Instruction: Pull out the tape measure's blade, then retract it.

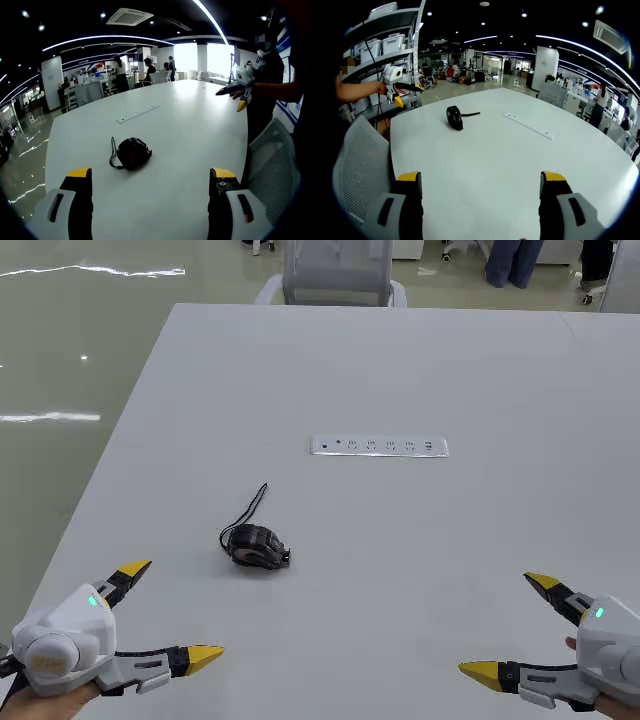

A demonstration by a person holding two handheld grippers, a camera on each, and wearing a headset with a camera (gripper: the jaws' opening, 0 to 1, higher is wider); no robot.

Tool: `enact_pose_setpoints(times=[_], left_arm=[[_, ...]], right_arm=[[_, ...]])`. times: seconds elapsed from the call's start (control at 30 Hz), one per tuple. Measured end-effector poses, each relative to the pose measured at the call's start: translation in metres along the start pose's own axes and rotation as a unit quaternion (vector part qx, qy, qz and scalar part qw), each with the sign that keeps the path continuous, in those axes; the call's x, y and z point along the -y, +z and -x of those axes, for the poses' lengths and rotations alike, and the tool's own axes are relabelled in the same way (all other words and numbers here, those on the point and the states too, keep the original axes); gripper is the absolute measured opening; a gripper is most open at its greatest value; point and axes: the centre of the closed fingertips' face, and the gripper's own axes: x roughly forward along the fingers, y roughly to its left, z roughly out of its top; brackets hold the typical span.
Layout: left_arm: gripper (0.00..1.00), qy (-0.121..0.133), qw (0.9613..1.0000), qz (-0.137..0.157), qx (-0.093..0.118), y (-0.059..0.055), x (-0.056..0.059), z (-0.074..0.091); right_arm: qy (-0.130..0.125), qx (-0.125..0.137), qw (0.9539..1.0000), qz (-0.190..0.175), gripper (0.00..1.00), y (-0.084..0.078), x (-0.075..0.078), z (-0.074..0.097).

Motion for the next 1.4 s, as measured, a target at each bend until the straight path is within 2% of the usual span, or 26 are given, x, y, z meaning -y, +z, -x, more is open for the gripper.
enact_pose_setpoints(times=[0.33, 1.17, 1.33, 1.4], left_arm=[[0.96, -0.005, 0.9999, -0.008, -0.005, 0.002, 0.003, -0.002], [0.93, -0.008, 0.9994, -0.029, -0.014, 0.008, -0.004, -0.006], [0.87, -0.017, 0.9989, -0.041, -0.015, 0.011, -0.005, -0.007], [0.88, -0.019, 0.9987, -0.045, -0.017, 0.012, -0.007, -0.008]], right_arm=[[0.001, -0.002, 1.0000, 0.002, 1.00, -0.002, -0.001, 0.003], [0.007, -0.003, 0.9999, 0.009, 0.99, -0.001, 0.000, 0.002], [0.011, -0.004, 0.9998, 0.016, 0.98, -0.001, 0.000, 0.001], [0.014, -0.007, 0.9997, 0.018, 0.98, -0.002, -0.001, 0.000]])
